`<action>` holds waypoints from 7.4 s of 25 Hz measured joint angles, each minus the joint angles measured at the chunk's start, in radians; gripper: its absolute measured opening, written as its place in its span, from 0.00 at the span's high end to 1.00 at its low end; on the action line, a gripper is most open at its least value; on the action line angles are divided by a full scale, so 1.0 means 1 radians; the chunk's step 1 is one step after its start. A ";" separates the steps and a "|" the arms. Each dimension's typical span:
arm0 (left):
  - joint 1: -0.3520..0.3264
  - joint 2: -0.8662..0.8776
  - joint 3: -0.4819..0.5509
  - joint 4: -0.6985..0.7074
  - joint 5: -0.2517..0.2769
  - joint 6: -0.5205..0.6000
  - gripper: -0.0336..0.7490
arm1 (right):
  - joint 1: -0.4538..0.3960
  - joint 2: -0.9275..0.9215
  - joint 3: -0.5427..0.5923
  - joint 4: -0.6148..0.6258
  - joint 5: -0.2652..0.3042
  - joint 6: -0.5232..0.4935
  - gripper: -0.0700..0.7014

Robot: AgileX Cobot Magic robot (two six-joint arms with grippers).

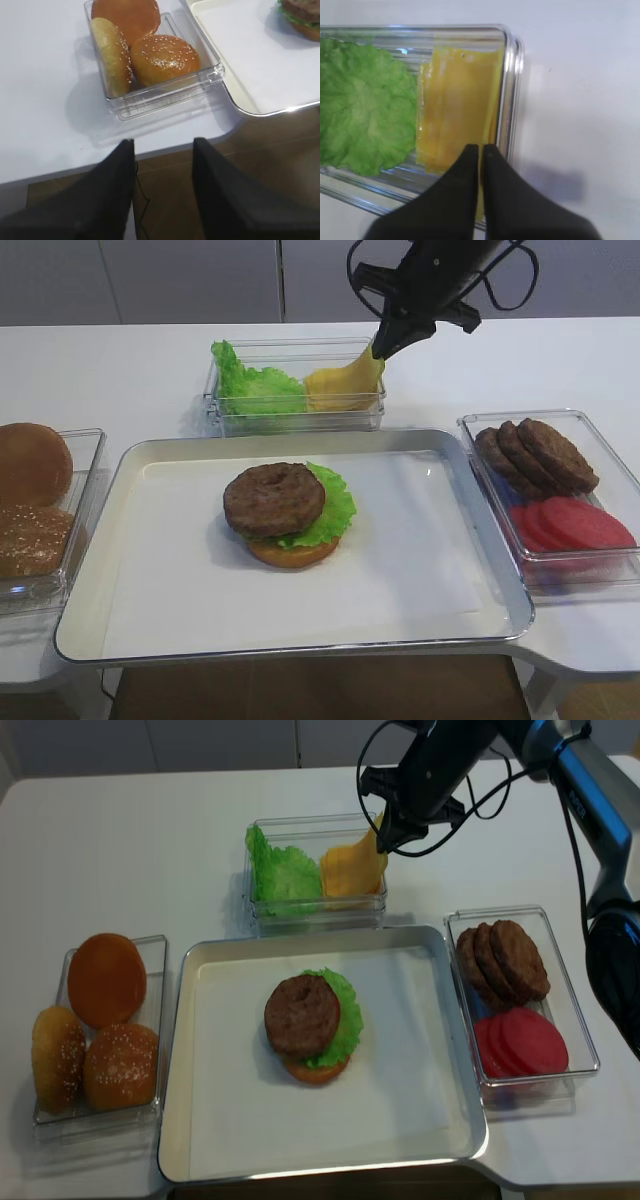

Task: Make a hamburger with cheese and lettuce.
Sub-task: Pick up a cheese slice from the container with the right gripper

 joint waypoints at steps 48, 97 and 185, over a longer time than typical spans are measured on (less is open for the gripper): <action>0.000 0.000 0.000 0.000 0.000 0.000 0.59 | 0.023 -0.041 0.047 -0.047 0.003 0.009 0.64; 0.000 0.000 0.000 0.000 0.000 0.000 0.59 | 0.023 -0.008 0.047 -0.028 0.003 0.007 0.68; 0.000 0.000 0.000 0.000 0.000 0.000 0.59 | 0.021 -0.039 0.047 -0.076 -0.171 -0.044 0.25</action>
